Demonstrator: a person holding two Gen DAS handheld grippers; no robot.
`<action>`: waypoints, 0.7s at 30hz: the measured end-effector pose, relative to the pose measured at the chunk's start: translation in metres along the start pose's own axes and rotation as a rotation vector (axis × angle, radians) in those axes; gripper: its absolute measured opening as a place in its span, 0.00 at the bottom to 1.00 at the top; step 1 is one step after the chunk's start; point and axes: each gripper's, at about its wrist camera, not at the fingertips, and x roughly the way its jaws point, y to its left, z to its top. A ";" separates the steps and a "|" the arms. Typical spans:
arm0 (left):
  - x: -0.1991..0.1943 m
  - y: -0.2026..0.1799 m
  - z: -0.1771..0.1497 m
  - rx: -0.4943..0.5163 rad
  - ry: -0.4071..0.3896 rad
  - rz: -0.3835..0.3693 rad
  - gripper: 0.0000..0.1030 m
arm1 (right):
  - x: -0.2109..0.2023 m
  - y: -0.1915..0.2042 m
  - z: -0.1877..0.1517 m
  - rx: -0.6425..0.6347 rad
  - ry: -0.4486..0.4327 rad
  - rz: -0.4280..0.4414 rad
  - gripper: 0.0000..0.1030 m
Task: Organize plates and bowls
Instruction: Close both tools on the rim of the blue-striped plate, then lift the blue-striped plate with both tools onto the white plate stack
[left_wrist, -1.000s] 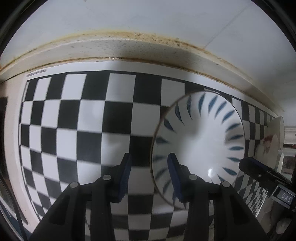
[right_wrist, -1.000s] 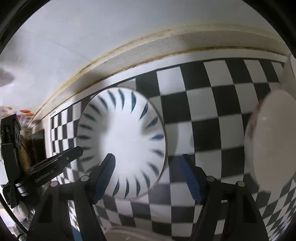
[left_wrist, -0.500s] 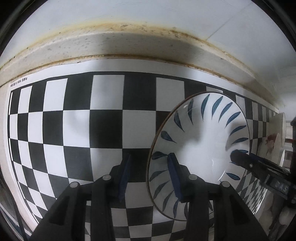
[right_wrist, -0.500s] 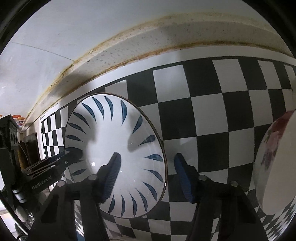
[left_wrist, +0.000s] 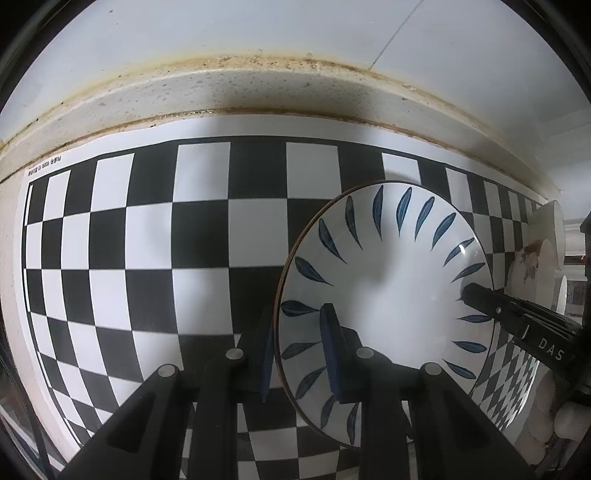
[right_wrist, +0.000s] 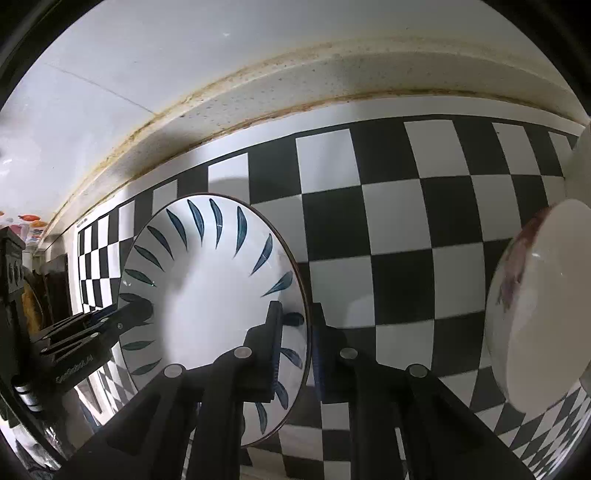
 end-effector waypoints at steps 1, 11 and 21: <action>-0.002 0.000 -0.002 -0.003 0.001 -0.006 0.21 | -0.002 0.001 -0.003 -0.004 -0.006 0.001 0.15; -0.039 -0.001 -0.034 -0.002 -0.032 -0.052 0.21 | -0.045 0.004 -0.038 -0.041 -0.067 0.048 0.11; -0.078 -0.020 -0.106 0.022 -0.075 -0.078 0.20 | -0.103 0.003 -0.111 -0.101 -0.131 0.105 0.10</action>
